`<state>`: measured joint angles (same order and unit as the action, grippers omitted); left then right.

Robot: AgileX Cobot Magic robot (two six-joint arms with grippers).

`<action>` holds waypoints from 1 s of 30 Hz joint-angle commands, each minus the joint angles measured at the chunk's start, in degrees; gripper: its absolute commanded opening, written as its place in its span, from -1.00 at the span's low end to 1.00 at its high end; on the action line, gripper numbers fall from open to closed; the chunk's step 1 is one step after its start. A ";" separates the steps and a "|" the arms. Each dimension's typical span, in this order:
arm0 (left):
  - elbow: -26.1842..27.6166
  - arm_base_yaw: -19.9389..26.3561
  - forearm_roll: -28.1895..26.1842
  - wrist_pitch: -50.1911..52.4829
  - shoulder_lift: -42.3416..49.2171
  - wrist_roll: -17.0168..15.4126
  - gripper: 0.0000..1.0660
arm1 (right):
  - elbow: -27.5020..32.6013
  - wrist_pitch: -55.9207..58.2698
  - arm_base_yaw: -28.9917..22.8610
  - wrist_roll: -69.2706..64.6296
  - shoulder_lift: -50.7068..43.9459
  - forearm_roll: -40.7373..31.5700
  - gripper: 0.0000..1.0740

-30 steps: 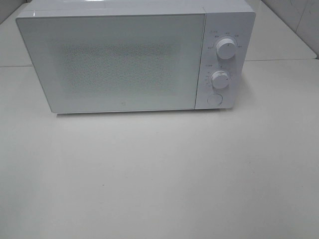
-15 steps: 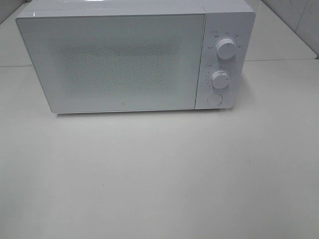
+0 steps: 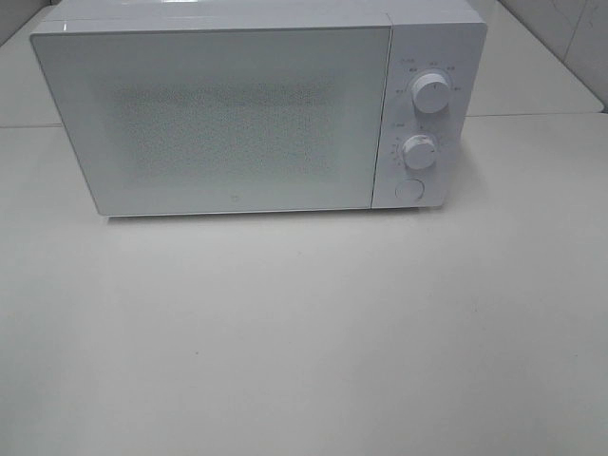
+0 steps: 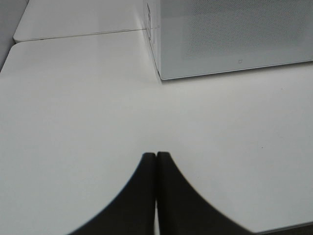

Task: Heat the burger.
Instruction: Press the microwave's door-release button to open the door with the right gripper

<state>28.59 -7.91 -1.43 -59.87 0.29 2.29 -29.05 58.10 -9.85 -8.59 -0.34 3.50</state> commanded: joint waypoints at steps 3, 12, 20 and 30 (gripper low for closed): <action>-0.17 0.17 -0.63 0.52 0.46 0.23 -1.00 | -0.57 -1.72 0.17 0.92 -0.74 -0.46 -0.07; -0.17 0.17 -0.63 0.52 0.46 0.23 -1.00 | -0.52 -15.30 0.17 0.92 8.71 -0.17 -0.07; -0.17 0.17 -0.63 0.52 0.46 0.23 -1.00 | 2.01 -26.81 0.17 0.92 19.71 -0.17 -0.07; -0.17 0.17 -0.63 0.52 0.46 0.23 -1.00 | 2.52 -40.85 0.17 0.92 35.87 -0.23 -0.07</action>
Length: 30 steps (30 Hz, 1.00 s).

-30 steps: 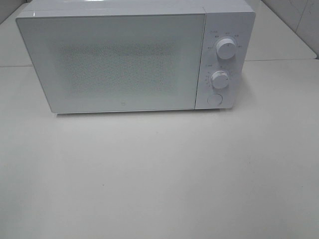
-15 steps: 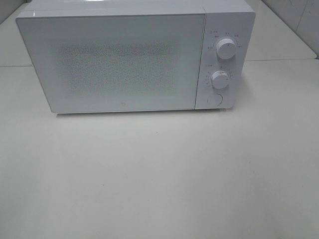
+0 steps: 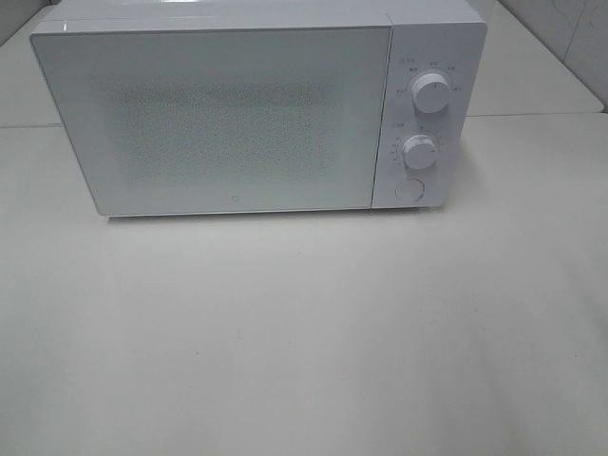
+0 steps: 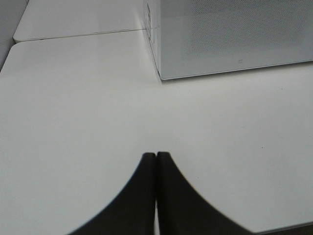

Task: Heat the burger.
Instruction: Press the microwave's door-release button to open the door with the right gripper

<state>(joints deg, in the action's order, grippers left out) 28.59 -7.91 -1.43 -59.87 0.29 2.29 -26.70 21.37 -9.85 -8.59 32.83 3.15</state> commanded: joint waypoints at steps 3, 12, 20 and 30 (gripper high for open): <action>-0.17 0.17 -0.63 0.52 0.46 0.23 -1.00 | 0.17 -8.88 0.17 0.92 6.30 0.11 -0.07; -0.17 0.17 -0.63 0.52 0.46 0.23 -1.00 | 0.17 -23.15 0.17 0.92 17.02 0.11 -0.07; -0.17 0.17 -0.63 0.52 0.46 0.23 -1.00 | 0.17 -36.67 0.17 0.92 27.96 0.11 -0.13; -0.17 0.17 -0.63 0.52 0.46 0.23 -1.00 | 0.17 -50.36 0.17 0.92 40.68 0.11 -0.51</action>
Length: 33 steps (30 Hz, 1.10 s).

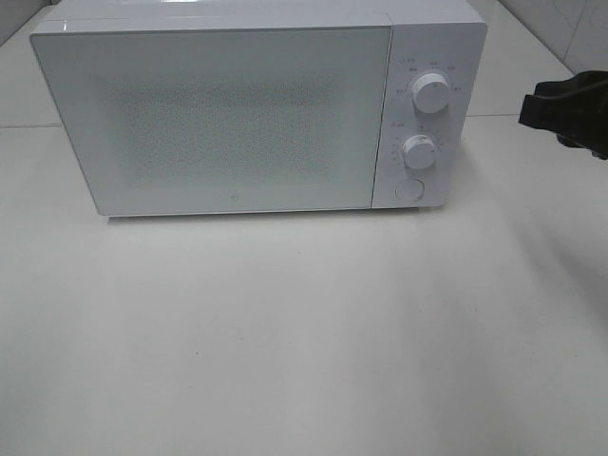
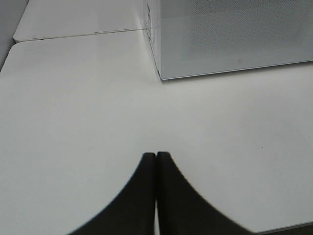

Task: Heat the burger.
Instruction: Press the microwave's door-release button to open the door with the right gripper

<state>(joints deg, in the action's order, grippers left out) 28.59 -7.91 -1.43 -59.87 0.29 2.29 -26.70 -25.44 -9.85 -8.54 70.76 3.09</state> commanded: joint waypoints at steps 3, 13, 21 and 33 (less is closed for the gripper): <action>-0.17 0.17 -0.63 0.52 0.46 0.23 -1.00 | 0.17 -6.30 0.17 0.86 6.30 0.17 -0.66; -0.17 0.17 -0.63 0.52 0.46 0.23 -1.00 | 0.06 -15.70 -0.34 -0.69 17.59 2.86 -1.00; -0.17 0.17 -0.63 0.52 0.46 0.23 -1.00 | 0.06 -20.80 -4.35 -4.13 23.89 5.10 -1.00; -0.17 0.17 -0.57 0.52 0.46 0.23 -1.00 | -4.70 -20.68 -13.06 -8.42 31.97 5.10 -1.00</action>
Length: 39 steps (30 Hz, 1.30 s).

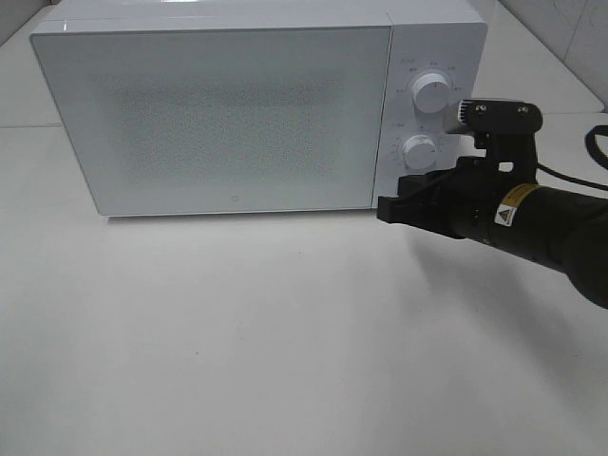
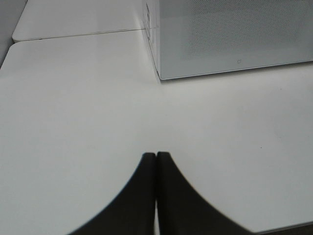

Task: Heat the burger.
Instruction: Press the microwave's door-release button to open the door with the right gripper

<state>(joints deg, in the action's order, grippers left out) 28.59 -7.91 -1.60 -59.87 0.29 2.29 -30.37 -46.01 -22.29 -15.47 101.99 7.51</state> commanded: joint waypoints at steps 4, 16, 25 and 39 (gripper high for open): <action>-0.17 0.17 -0.40 0.52 0.46 0.23 -1.00 | -2.58 0.06 -1.09 -6.47 3.04 0.63 -1.00; -0.17 0.17 -0.40 0.52 0.46 0.23 -1.00 | -6.65 1.20 -1.03 -31.86 6.70 -4.58 -1.00; -0.17 0.17 -0.40 0.52 0.46 0.23 -1.00 | -6.88 1.15 -1.03 -35.70 6.93 -18.68 -1.00; -0.17 0.17 -0.40 0.52 0.46 0.23 -1.00 | -6.93 -7.39 -1.03 -51.51 13.92 -18.56 -1.00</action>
<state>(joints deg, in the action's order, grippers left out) 28.59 -7.91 -1.60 -59.87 0.29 2.29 -37.01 -50.48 -23.20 -65.26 115.28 -11.86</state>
